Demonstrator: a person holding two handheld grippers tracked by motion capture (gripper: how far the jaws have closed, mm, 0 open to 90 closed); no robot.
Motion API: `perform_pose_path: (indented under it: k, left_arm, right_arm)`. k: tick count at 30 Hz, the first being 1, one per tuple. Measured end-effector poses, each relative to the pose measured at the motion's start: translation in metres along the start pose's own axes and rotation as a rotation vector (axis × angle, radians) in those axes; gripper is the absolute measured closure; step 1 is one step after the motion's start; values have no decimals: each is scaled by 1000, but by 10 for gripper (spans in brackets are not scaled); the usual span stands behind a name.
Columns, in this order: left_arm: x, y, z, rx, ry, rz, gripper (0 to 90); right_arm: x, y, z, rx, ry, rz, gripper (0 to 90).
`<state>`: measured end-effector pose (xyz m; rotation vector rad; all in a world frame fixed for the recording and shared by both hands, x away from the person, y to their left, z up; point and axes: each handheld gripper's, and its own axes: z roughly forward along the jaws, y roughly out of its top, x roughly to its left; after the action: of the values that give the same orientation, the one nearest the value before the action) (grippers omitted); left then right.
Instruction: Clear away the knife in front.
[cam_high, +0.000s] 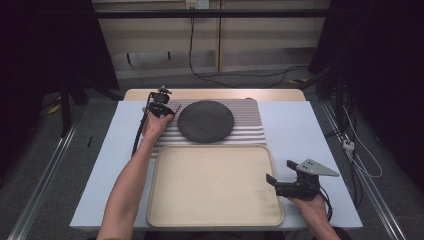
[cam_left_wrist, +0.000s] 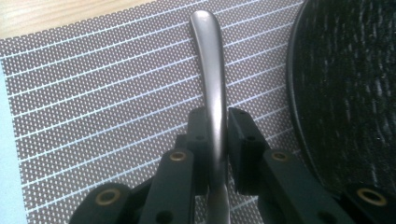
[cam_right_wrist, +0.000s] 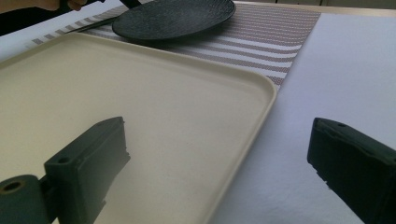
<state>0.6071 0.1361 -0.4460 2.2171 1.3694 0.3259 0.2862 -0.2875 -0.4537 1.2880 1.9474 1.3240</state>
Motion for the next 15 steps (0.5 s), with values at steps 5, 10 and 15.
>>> perform_pose_path:
  k: [5, 10, 15]
  left_arm:
    - [1, 1, -5, -1, -3, 1, 799]
    - [2, 0, -16, -13, -9, 10, 800]
    - [1, -2, -23, -31, -21, 10, 799]
  right_arm:
    - [0, 0, 0, 2, -2, 3, 51]
    - [0, 0, 0, 0, -1, 0, 51]
    - [1, 0, 0, 1, -3, -3, 52]
